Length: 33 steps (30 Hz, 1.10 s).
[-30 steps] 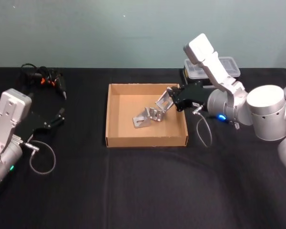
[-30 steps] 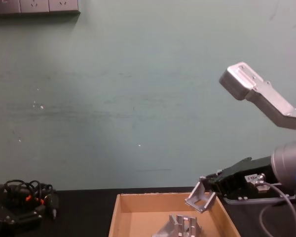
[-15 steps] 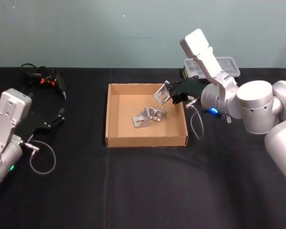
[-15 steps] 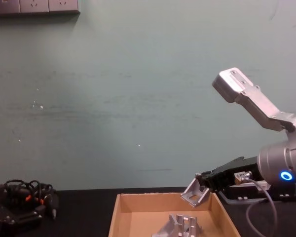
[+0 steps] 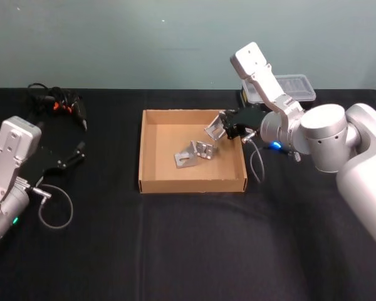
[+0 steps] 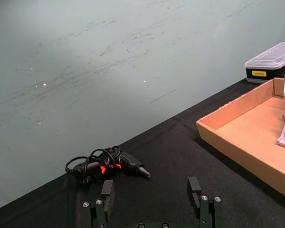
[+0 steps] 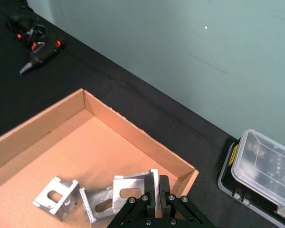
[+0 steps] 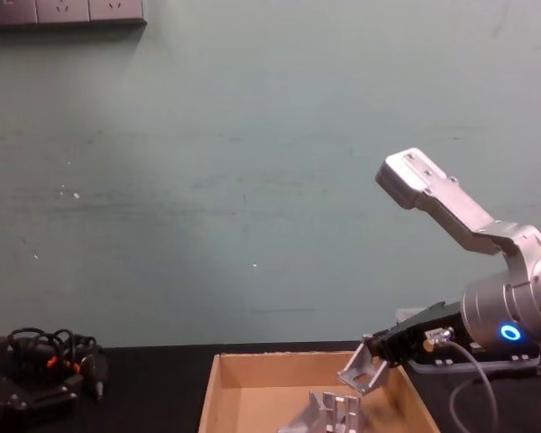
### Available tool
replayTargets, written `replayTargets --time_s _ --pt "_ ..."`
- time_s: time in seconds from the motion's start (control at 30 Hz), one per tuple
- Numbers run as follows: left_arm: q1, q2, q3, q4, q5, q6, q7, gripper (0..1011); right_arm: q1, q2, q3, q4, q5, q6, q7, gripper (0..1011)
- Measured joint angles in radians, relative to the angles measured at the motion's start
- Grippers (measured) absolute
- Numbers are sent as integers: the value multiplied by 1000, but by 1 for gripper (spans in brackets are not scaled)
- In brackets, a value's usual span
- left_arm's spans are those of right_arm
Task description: Use one hand to pick up the angle iron from the table and place it into the box.
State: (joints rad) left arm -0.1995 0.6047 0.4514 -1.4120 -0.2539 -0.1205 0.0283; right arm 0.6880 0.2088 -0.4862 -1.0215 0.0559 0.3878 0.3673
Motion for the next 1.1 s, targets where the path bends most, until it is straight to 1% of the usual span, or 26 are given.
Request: replayTargets --time_s 0.17,0.4,0.73,0.77,0.8,0.9,0.97,1.03,1.1 --pt "0 0 0 0 0 0 0 1011 13 -11 2 29 -17 4 1 70" --pt "0 0 0 0 0 0 0 1011 22 -23 10 51 -37 4 0 71" --pt "0 0 0 0 0 0 0 1011 22 -23 10 51 -38 5 0 77" --pt "0 0 0 0 0 0 0 1011 22 -23 10 51 -38 5 0 100" --pt "0 0 0 0 0 0 0 1011 22 -22 10 50 -37 5 0 153" --pt "0 0 0 0 0 0 0 1011 21 -22 10 50 -37 5 0 205" --pt "0 0 0 0 0 0 0 1011 21 -22 9 49 -36 4 0 281" --pt "0 0 0 0 0 0 0 1011 21 -22 9 49 -36 4 0 317" --pt "0 0 0 0 0 0 0 1011 21 -22 9 48 -35 4 0 398"
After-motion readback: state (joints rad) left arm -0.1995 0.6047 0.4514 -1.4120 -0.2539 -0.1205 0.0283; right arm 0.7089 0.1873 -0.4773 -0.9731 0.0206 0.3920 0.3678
